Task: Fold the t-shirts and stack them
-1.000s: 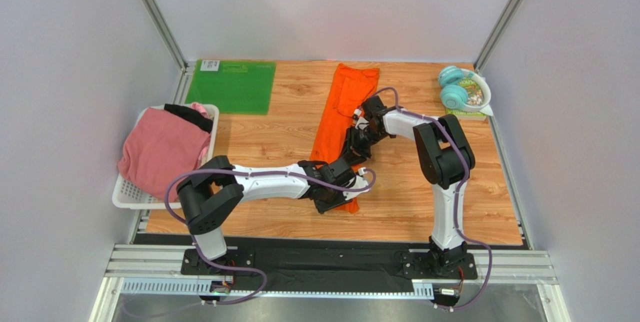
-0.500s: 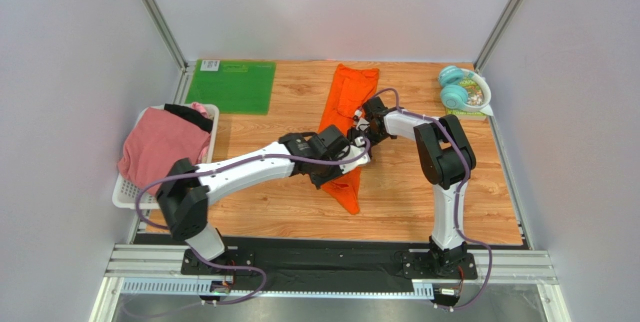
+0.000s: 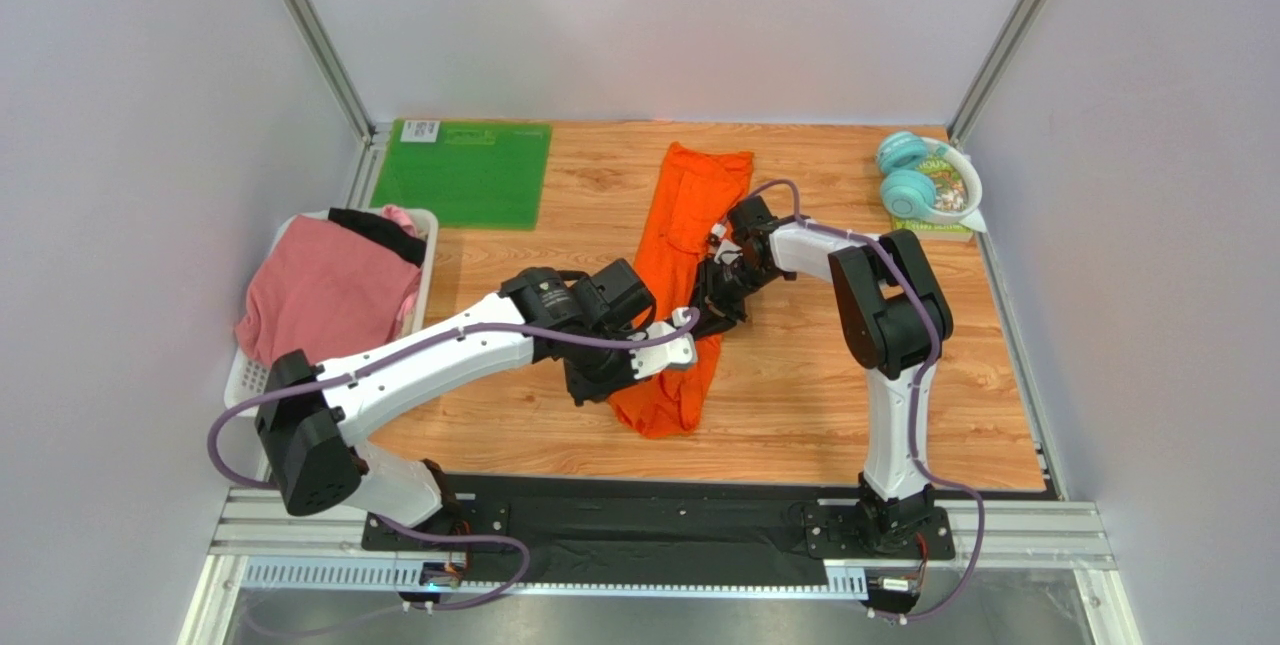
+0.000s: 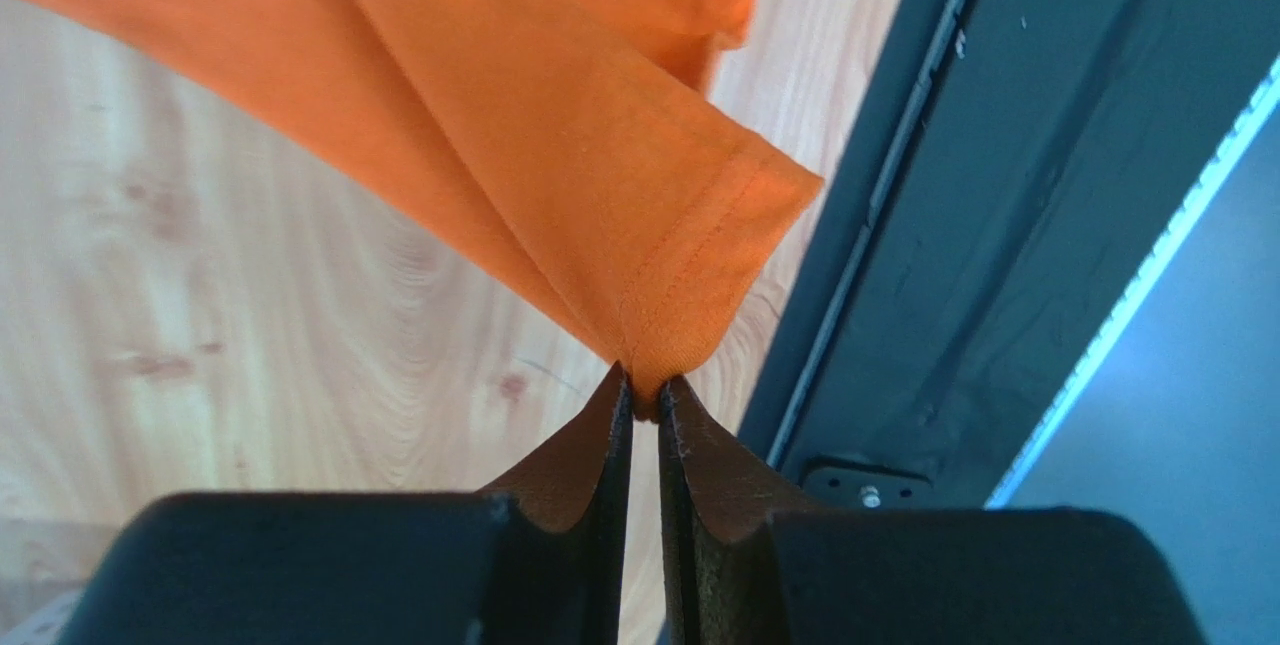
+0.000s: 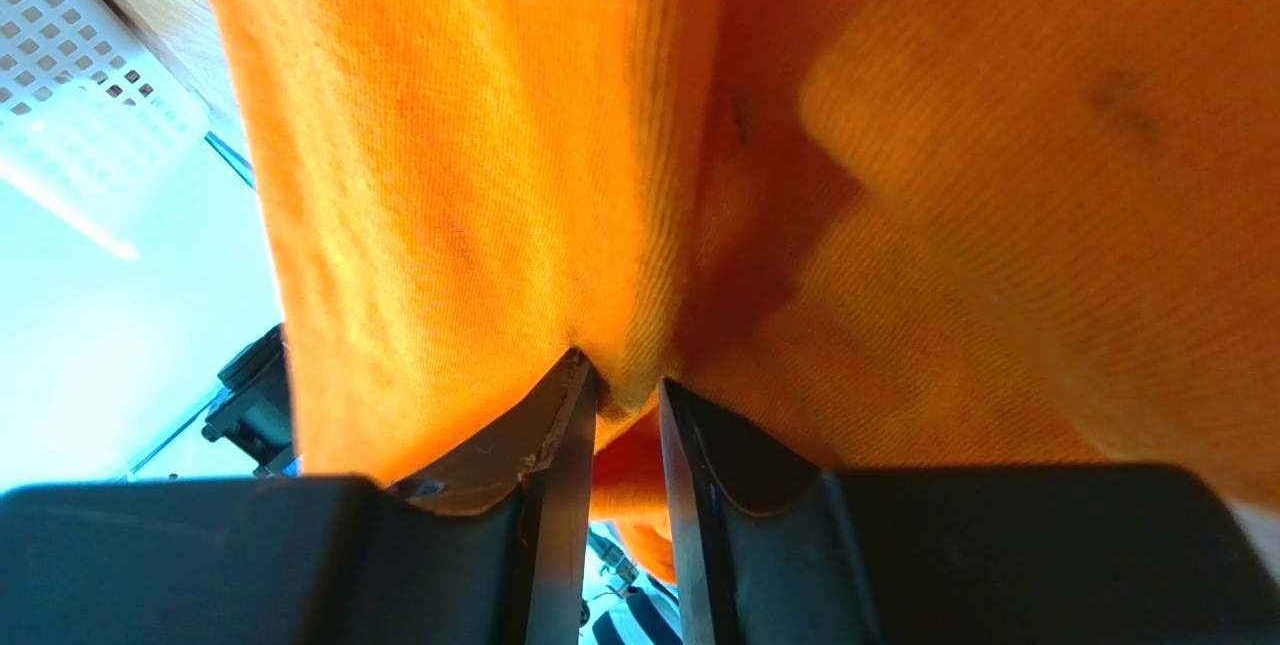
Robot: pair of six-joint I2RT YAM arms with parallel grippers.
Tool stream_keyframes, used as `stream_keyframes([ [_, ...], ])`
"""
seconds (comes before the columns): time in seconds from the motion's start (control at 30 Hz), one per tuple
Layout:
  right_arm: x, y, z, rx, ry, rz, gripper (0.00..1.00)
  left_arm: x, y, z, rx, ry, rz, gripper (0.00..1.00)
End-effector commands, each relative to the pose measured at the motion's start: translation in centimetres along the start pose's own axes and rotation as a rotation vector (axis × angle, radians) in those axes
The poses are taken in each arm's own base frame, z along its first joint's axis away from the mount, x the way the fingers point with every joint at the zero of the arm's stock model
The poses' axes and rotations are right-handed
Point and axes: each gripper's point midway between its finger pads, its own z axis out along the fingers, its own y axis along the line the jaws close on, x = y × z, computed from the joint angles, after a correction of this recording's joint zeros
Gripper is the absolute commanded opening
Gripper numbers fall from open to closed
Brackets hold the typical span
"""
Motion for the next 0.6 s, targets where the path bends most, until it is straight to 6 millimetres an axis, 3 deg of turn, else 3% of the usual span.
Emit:
stream_keyframes([
  [0.0, -0.6, -2.6, 0.2, 0.093, -0.034, -0.016, 0.28, 1.5, -2.4, 0.8, 0.158, 0.08, 0.045, 0.2],
  [0.17, -0.5, -2.6, 0.1, 0.099, -0.033, -0.016, 0.28, 2.3, -4.9, 1.4, 0.339, 0.149, 0.06, 0.21],
  [0.27, -0.5, -2.6, 0.1, 0.1, -0.031, -0.016, 0.28, 2.7, -6.6, 0.4, 0.472, 0.195, 0.105, 0.26],
  [0.33, -0.8, -2.5, 0.1, 0.103, -0.036, -0.022, 0.28, 2.0, -6.6, 0.0, 0.479, 0.178, 0.111, 0.27],
  [0.43, -0.8, -2.4, -0.2, 0.107, -0.038, -0.023, 0.28, 0.0, -4.3, 0.6, 0.338, 0.11, 0.11, 0.27],
  [0.57, -0.9, -1.3, -1.4, 0.103, -0.072, -0.038, 0.28, -4.5, -0.1, 2.9, 0.136, -0.052, 0.009, 0.27],
])
